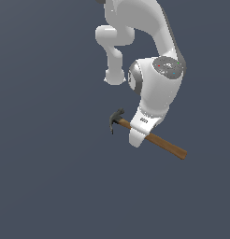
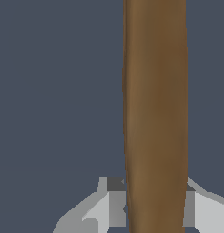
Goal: Pick up the object and move it to a goal position.
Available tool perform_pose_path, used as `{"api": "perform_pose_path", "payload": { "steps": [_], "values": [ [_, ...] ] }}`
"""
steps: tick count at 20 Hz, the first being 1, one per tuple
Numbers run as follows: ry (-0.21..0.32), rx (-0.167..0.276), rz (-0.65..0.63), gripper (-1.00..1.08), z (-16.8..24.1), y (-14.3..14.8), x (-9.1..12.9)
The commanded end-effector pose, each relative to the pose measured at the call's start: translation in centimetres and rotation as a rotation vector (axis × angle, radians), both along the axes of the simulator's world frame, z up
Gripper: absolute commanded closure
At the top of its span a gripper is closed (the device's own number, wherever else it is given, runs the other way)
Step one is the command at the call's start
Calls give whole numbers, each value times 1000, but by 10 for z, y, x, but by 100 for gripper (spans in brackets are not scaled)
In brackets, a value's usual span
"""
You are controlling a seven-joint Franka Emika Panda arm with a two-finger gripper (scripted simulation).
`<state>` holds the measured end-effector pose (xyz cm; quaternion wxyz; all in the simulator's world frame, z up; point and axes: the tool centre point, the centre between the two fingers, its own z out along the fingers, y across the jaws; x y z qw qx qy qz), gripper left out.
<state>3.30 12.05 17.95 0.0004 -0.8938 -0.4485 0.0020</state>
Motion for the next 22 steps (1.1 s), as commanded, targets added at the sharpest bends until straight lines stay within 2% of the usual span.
{"api": "perform_pose_path", "payload": {
  "steps": [1,13,22],
  "values": [
    [-3,0,0,108,30,15,-3],
    [-4,1,-2,108,153,82,-16],
    [-4,1,-3,108,205,111,-18]
  ]
}}
